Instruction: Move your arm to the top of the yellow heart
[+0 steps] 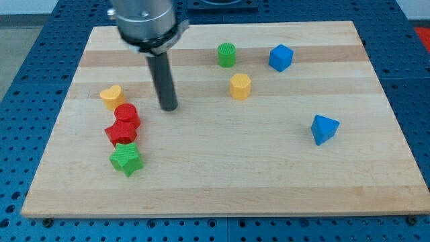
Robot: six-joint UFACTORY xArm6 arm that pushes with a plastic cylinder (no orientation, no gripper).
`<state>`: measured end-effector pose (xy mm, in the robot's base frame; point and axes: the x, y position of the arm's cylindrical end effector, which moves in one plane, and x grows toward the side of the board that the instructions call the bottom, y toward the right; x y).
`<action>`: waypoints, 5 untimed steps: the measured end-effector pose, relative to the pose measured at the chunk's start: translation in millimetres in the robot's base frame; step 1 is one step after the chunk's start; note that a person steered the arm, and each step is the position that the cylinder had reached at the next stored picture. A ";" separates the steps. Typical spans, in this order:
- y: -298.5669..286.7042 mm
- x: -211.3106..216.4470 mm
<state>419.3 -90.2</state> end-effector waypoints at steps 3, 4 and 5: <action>-114.6 -73.9; -154.0 -73.8; -159.2 -78.5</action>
<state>340.8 -249.4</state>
